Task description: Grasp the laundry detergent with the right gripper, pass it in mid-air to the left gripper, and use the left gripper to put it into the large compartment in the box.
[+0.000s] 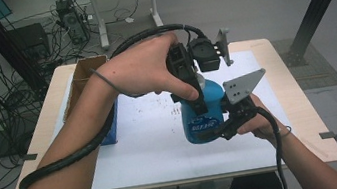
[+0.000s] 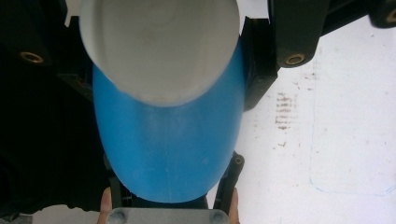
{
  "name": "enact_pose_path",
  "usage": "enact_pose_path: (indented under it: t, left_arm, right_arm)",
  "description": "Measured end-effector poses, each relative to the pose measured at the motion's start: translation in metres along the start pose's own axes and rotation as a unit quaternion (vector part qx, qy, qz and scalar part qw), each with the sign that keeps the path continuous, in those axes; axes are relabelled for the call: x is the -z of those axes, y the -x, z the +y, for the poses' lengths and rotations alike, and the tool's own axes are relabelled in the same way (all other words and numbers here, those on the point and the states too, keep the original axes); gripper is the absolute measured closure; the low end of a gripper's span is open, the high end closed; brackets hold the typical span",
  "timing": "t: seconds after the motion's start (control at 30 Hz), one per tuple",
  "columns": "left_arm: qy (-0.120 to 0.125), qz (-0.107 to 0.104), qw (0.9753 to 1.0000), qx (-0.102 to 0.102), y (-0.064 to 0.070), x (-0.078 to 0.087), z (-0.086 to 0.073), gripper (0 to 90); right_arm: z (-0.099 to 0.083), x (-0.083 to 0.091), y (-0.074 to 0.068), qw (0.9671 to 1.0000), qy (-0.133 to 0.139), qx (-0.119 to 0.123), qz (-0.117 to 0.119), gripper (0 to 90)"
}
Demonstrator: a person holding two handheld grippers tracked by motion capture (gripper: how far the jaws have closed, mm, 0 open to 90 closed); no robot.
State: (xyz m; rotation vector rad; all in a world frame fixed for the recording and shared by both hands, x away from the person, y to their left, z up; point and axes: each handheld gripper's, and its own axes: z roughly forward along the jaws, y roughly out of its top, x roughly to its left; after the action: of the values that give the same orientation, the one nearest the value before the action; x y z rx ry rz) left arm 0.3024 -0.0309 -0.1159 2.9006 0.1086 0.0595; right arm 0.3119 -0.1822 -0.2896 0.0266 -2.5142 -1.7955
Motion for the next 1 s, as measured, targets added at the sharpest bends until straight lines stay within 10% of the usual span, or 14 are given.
enact_pose_path:
  t: [1.0]
  left_arm:
    - [-0.022,0.004,0.9997,0.000,0.0005,-0.0020,0.0038,37.7]
  right_arm:
    - [-0.0031,-0.0030,0.0011,1.0000,0.004,-0.002,0.001,40.8]
